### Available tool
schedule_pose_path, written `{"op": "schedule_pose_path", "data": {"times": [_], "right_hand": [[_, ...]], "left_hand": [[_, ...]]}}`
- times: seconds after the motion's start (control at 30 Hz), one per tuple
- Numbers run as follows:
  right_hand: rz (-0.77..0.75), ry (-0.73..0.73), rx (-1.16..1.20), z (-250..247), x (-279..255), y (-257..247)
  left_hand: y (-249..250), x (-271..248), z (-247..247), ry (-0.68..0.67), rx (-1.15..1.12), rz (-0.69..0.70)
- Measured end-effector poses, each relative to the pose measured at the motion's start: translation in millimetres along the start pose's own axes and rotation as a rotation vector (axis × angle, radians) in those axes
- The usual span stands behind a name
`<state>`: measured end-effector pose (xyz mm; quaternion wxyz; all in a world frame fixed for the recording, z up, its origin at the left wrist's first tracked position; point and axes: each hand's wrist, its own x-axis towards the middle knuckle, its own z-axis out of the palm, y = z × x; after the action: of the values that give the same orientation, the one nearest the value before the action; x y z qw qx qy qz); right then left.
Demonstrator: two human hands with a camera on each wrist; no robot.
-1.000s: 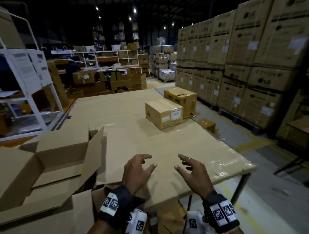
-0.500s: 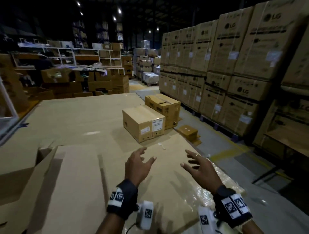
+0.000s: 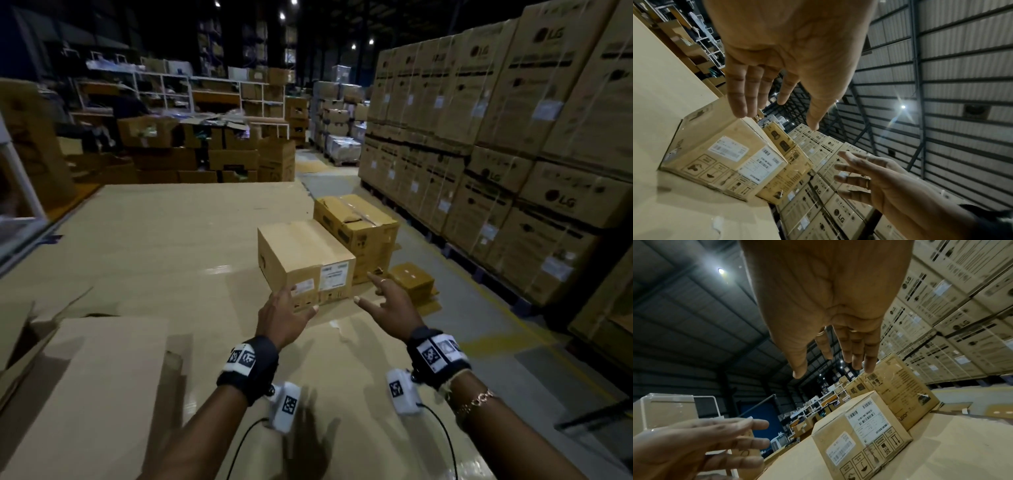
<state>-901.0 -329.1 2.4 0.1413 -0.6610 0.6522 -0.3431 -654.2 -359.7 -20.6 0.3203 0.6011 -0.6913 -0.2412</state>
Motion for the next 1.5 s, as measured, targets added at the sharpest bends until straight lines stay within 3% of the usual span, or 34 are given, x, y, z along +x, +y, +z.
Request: {"op": "schedule_pose_path", "data": {"times": [0.4, 0.53, 0.77, 1.03, 1.5], "right_hand": [[-0.037, -0.156, -0.064, 61.7, 185.2, 92.4], [-0.021, -0.208, 0.009, 92.7, 217.7, 117.2], [0.002, -0.231, 0.077, 106.8, 225.7, 130.1], [-0.062, -0.189, 0.169, 93.4, 183.3, 118.0], [-0.058, -0.154, 0.229, 43.6, -9.3, 70.1]], "left_hand": [[-16.8, 124.2, 51.0, 0.001, 0.146, -0.229], [-20.5, 141.3, 65.5, -0.001, 0.159, -0.241], [-28.7, 156.4, 75.2, 0.037, 0.161, -0.246], [-34.8, 111.1, 51.5, 0.058, 0.211, -0.212], [-15.3, -66.9, 14.7, 0.013, 0.208, -0.157]]}}
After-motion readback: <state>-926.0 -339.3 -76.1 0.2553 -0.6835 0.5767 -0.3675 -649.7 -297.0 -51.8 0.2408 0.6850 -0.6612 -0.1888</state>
